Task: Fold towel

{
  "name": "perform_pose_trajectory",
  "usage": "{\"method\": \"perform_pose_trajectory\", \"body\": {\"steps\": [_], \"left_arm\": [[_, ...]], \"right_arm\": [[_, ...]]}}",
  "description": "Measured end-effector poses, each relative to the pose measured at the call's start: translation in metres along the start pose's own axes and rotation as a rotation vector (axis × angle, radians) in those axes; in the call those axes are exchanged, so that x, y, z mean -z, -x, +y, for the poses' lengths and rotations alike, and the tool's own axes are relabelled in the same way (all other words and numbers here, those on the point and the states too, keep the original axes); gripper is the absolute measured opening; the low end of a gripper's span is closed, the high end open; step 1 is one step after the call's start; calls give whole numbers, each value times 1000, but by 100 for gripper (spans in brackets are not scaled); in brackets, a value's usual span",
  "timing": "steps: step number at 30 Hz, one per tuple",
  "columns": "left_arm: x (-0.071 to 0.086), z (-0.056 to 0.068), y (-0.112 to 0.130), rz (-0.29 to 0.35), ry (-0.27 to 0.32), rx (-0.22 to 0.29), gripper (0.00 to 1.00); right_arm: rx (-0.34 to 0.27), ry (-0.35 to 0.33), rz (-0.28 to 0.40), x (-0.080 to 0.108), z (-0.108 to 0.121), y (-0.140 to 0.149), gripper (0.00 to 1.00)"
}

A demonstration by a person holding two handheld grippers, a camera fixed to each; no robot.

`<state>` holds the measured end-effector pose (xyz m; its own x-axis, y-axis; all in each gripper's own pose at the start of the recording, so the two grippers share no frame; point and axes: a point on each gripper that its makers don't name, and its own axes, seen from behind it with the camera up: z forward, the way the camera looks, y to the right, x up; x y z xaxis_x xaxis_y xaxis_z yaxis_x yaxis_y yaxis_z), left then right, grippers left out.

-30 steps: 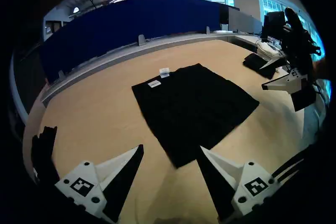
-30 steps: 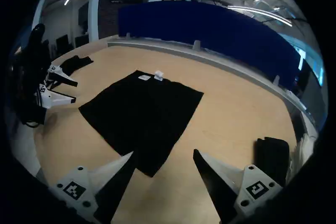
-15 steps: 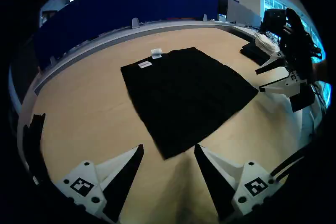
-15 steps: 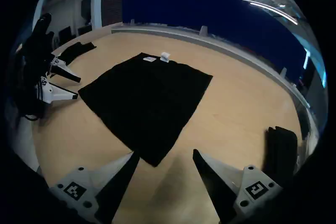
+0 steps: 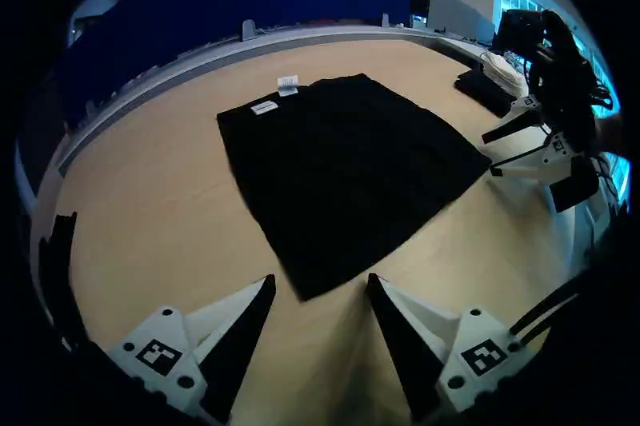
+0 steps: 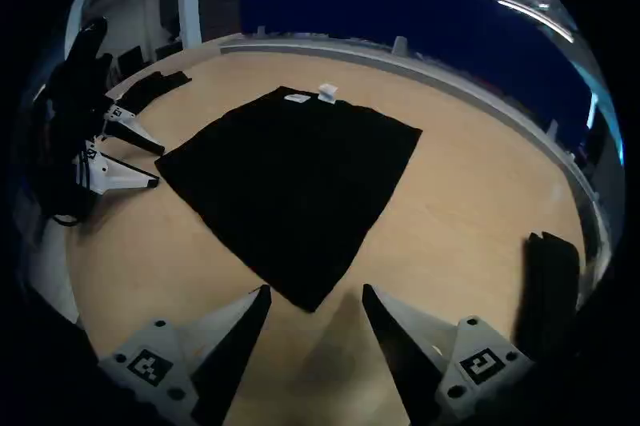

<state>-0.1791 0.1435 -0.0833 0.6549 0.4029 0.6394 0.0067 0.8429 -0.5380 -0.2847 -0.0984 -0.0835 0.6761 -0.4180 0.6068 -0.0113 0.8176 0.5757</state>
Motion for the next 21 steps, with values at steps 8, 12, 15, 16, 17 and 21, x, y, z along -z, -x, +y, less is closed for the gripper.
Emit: {"method": "perform_pose_trajectory", "body": {"steps": [8, 12, 15, 16, 17, 21], "left_arm": [[-1, 2, -1, -7, 3, -5, 72], [-1, 4, -2, -11, 7, -9, 64], [-1, 4, -2, -15, 8, -9, 58], [-1, 3, -2, -17, 8, -9, 57], [-1, 3, -2, -19, 8, -8, 55], [-1, 4, -2, -23, 9, -13, 50]], "right_arm": [[-10, -4, -14, -5, -3, 6, 72], [-10, -7, -16, -5, -4, 6, 64], [-8, -10, -19, -5, -4, 7, 58], [-6, -12, -19, -5, -4, 7, 56], [-5, -13, -20, -5, -5, 7, 53], [4, -21, -27, -4, -5, 8, 39]]}}
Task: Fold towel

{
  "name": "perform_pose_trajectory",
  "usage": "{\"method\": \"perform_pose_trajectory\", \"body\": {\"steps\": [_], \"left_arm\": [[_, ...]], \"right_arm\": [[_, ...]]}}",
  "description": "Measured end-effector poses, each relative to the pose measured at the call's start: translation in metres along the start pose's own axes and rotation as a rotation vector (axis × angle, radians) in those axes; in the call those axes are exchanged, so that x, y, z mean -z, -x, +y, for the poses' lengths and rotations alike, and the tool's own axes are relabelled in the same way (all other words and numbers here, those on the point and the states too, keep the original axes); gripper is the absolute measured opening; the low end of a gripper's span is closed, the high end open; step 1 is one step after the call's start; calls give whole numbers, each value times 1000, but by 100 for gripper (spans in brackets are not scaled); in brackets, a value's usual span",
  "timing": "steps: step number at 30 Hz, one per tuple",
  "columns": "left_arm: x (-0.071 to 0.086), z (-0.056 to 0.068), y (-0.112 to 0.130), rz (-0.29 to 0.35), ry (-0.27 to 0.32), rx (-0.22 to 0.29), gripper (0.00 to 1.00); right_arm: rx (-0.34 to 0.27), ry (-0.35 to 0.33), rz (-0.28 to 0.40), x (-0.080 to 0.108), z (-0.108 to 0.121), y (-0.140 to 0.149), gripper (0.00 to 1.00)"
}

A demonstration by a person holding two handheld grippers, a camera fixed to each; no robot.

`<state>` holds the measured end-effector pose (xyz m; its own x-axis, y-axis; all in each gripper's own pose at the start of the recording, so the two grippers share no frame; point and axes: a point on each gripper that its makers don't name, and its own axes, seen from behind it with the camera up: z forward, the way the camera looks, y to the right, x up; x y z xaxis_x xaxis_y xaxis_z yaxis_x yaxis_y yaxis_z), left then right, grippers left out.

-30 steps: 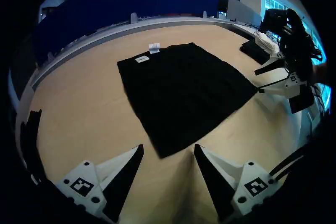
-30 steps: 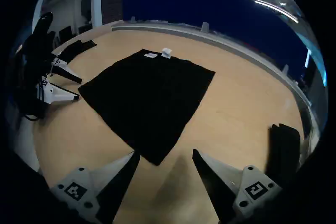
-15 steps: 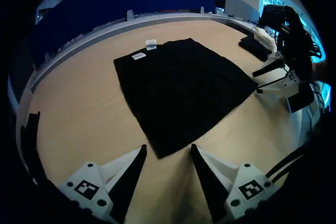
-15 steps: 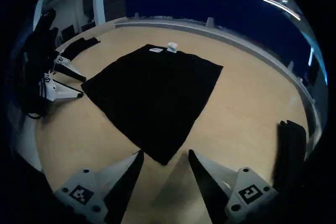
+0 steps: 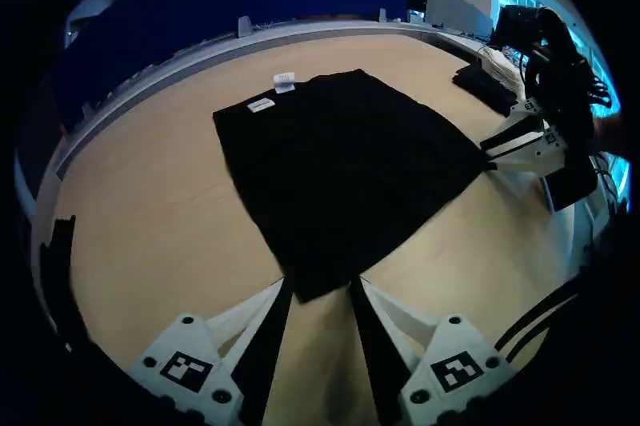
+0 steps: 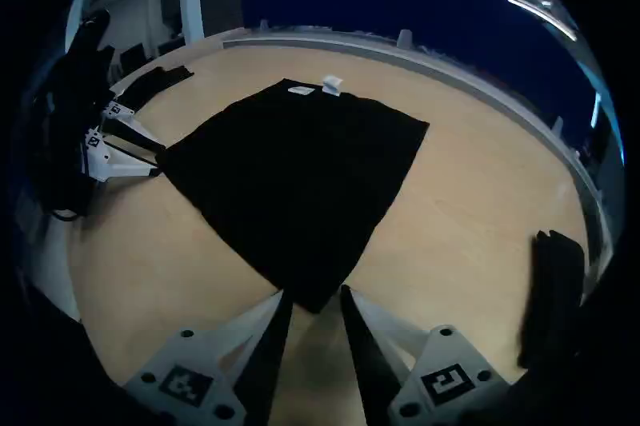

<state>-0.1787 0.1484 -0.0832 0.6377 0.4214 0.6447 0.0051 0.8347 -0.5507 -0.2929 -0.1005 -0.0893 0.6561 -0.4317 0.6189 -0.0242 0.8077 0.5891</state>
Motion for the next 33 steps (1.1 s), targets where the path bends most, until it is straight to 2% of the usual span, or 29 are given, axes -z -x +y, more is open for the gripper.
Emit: {"method": "perform_pose_trajectory", "body": {"steps": [3, 11, 23, 33], "left_arm": [[0, 1, 0, -3, -2, -2, 41], [0, -5, 0, -18, -28, 8, 15], [4, -2, 0, -19, -7, 27, 11], [15, 1, -14, 6, -13, 42, 11]], "right_arm": [[5, -3, -5, 1, 0, 0, 25], [-2, -2, -10, 1, -1, 0, 18], [6, 6, -1, 6, 3, -6, 15], [5, 20, 31, 21, 7, -24, 14]]}}
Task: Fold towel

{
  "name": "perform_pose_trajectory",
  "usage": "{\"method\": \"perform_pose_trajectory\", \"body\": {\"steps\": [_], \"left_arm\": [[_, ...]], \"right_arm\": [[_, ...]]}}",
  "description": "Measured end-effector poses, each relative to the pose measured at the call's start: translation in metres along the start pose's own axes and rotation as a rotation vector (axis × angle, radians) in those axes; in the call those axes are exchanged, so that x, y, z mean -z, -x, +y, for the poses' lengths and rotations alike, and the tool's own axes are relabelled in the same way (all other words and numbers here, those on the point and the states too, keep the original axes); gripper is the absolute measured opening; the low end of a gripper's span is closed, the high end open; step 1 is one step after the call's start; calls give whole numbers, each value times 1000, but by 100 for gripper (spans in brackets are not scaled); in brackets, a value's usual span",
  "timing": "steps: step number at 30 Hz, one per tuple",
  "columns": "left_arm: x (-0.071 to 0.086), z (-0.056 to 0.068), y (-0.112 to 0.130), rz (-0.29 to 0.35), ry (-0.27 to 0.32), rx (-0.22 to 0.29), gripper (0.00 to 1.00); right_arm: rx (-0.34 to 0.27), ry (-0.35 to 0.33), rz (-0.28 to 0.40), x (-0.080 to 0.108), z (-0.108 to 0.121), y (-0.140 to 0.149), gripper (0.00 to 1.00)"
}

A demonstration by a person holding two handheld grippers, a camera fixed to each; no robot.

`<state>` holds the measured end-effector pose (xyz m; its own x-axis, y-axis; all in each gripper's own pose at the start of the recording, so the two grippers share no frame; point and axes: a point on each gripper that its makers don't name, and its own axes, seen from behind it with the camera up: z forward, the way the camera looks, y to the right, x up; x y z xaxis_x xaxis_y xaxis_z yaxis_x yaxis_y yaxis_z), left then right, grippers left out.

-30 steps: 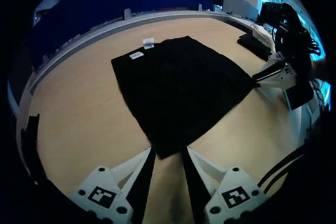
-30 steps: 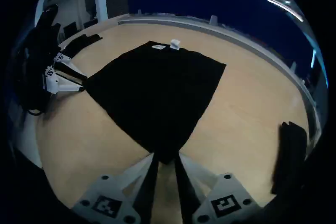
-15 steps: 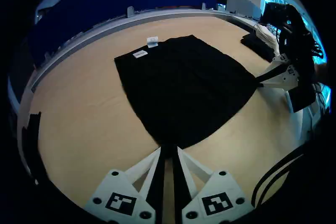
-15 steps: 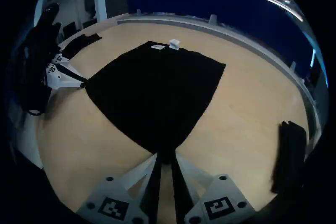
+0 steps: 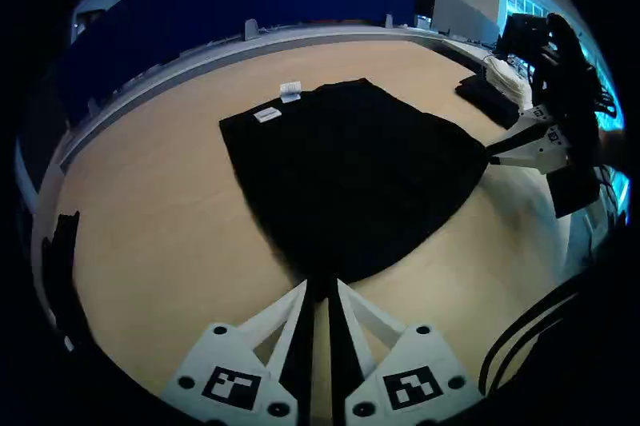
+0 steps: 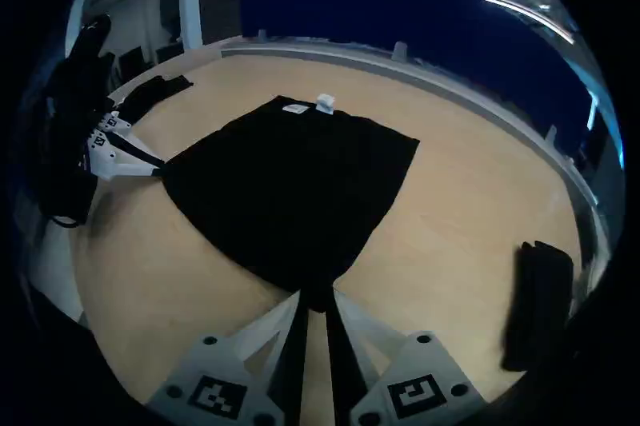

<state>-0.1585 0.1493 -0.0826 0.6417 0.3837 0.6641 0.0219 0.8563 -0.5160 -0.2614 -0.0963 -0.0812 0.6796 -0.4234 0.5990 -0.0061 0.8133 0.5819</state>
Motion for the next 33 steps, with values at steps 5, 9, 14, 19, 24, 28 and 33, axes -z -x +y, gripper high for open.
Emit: {"method": "perform_pose_trajectory", "body": {"steps": [5, 9, 14, 19, 24, 28, 33], "left_arm": [[11, -2, -9, 17, -8, 18, 11], [24, -3, -17, 33, -15, 36, 11], [40, -2, -26, 52, -19, 63, 11], [56, 0, -35, 71, -24, 89, 11], [72, 1, -44, 91, -27, 110, 11], [83, 3, -51, 102, -27, 122, 11], [96, 6, -56, 116, -23, 129, 11]], "right_arm": [[12, 1, 18, 12, -1, -12, 14], [13, 3, 30, 24, -2, -23, 14], [8, 2, 44, 40, -3, -37, 14], [7, 1, 63, 57, -5, -51, 14], [20, 2, 80, 76, -7, -64, 14], [29, 3, 88, 88, -9, -72, 14], [21, 1, 97, 98, -11, -78, 14]]}}
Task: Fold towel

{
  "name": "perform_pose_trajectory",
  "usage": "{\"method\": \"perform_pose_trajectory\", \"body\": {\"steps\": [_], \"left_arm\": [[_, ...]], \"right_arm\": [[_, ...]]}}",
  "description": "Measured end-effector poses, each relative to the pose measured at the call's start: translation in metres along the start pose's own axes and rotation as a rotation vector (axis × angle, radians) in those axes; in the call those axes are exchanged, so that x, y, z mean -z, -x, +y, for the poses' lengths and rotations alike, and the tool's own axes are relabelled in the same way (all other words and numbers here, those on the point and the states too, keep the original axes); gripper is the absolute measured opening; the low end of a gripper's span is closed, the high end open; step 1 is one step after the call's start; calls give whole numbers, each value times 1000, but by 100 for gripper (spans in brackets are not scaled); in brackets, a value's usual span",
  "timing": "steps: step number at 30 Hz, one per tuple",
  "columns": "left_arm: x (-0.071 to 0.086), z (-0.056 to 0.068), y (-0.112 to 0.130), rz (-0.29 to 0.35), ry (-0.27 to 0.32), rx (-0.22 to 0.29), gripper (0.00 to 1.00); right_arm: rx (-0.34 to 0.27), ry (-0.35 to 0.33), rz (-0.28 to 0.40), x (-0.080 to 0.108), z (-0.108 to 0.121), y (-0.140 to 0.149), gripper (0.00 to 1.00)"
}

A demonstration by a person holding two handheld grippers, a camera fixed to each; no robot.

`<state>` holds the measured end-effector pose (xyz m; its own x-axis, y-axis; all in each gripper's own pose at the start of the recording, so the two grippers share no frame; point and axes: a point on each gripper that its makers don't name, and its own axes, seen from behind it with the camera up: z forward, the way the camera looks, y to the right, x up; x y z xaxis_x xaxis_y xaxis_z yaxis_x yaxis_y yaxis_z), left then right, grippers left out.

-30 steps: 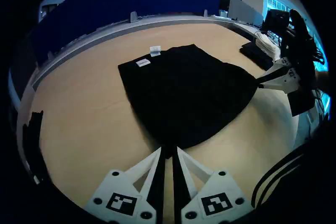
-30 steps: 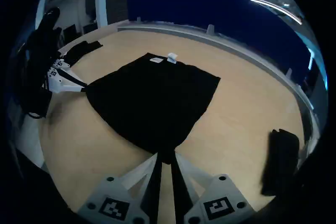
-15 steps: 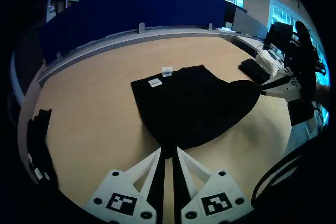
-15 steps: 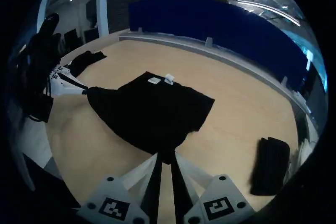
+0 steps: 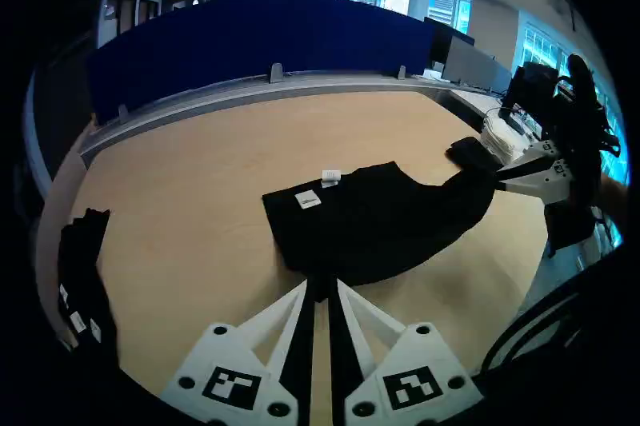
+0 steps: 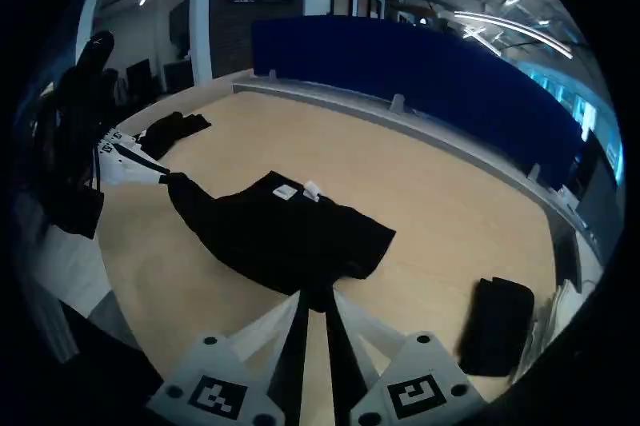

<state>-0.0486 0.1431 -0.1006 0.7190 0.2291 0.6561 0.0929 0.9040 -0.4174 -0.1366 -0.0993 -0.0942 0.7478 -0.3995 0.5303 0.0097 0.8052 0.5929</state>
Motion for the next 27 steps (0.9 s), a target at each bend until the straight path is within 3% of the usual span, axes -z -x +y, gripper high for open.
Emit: {"method": "perform_pose_trajectory", "body": {"steps": [6, 14, 27], "left_arm": [[3, 1, 2, 0, 1, 12, 11], [-5, -1, -1, 4, -6, 30, 11], [-41, -16, -16, 1, -26, 46, 11]], "right_arm": [[-13, -4, -4, 1, -2, 2, 14], [-12, 4, -21, -7, 2, 4, 14], [-19, 21, -49, -44, 24, -1, 14]]}}
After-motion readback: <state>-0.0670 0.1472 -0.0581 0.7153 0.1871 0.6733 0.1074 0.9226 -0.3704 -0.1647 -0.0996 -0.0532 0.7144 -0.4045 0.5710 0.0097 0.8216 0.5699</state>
